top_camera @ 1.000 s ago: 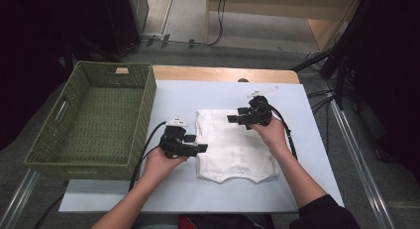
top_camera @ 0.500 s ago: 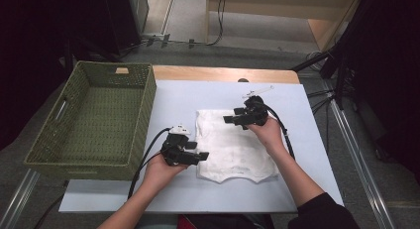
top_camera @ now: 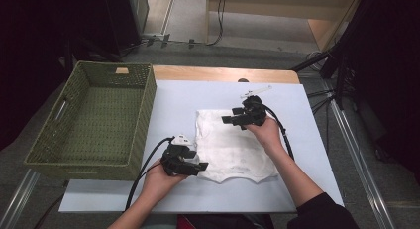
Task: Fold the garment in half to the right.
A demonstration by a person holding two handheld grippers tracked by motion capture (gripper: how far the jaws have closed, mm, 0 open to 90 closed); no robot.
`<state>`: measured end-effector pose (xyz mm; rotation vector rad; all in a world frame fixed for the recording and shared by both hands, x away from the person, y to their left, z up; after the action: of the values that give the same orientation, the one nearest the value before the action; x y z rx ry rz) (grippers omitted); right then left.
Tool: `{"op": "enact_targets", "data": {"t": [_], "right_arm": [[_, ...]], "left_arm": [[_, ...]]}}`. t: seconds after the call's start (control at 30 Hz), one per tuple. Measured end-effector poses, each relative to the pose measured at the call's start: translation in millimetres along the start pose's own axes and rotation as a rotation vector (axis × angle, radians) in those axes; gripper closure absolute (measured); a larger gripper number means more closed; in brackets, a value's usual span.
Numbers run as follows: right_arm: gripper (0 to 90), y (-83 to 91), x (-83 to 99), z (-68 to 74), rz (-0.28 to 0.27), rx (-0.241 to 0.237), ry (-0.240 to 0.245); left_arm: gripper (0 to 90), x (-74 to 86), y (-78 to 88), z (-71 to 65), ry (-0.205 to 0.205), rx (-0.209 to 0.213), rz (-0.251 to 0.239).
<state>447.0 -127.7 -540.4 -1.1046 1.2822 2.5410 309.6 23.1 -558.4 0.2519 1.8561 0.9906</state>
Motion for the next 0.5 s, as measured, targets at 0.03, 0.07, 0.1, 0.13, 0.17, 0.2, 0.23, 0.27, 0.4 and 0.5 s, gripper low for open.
{"op": "enact_targets", "data": {"t": [0.03, 0.07, 0.1, 0.13, 0.17, 0.2, 0.23, 0.27, 0.4, 0.5], "right_arm": [[28.2, -0.3, -0.2, 0.1, -0.001, -0.001, 0.007], [28.2, -0.5, -0.2, 0.5, -0.001, 0.000, 0.009], [28.2, -0.7, -0.1, 0.7, 0.001, 0.000, 0.009], [28.2, -1.1, -0.1, 0.7, 0.001, 0.001, 0.012], [28.2, -1.4, 0.1, 0.8, 0.003, 0.000, 0.013], [28.2, -1.9, 0.4, 1.2, 0.006, -0.001, 0.012], [28.2, -2.3, 0.9, 1.2, 0.009, 0.001, 0.016], [28.2, -3.0, 1.1, 0.5, 0.010, 0.010, 0.027], [28.2, -6.5, 1.4, 2.2, 0.010, 0.016, 0.037], [28.2, -9.5, 1.4, 5.2, 0.011, 0.013, 0.046]], "left_arm": [[33.8, 0.9, -0.8, -1.4, 0.001, 0.001, 0.001], [33.9, 2.1, -1.3, -2.4, -0.002, -0.001, 0.007], [33.8, 3.3, -2.0, -3.1, -0.005, -0.004, 0.011], [33.8, 4.6, -2.6, -3.2, -0.009, -0.008, 0.017], [33.9, 5.9, -3.4, -3.7, -0.009, -0.006, 0.021], [33.9, 7.3, -4.2, -3.7, -0.009, -0.009, 0.026], [33.9, 8.7, -5.7, -4.1, -0.006, -0.007, 0.028], [34.0, 10.9, -7.4, -4.9, -0.002, 0.001, 0.038], [36.3, 14.3, -10.6, -7.7, -0.028, -0.028, 0.043], [40.0, 15.4, -12.0, -8.7, -0.067, -0.073, 0.046]]}}
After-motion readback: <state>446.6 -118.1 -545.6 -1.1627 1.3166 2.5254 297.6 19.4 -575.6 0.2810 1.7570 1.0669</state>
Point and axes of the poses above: each handheld gripper's, and its own axes: y roughly backward along the jaws, x roughly out of its underside, z roughly to its left, the point moved 10 cm from there along -y, roughly forward along the jaws, and after that the axes turned 7 degrees about -y, right-handed, at the moved point
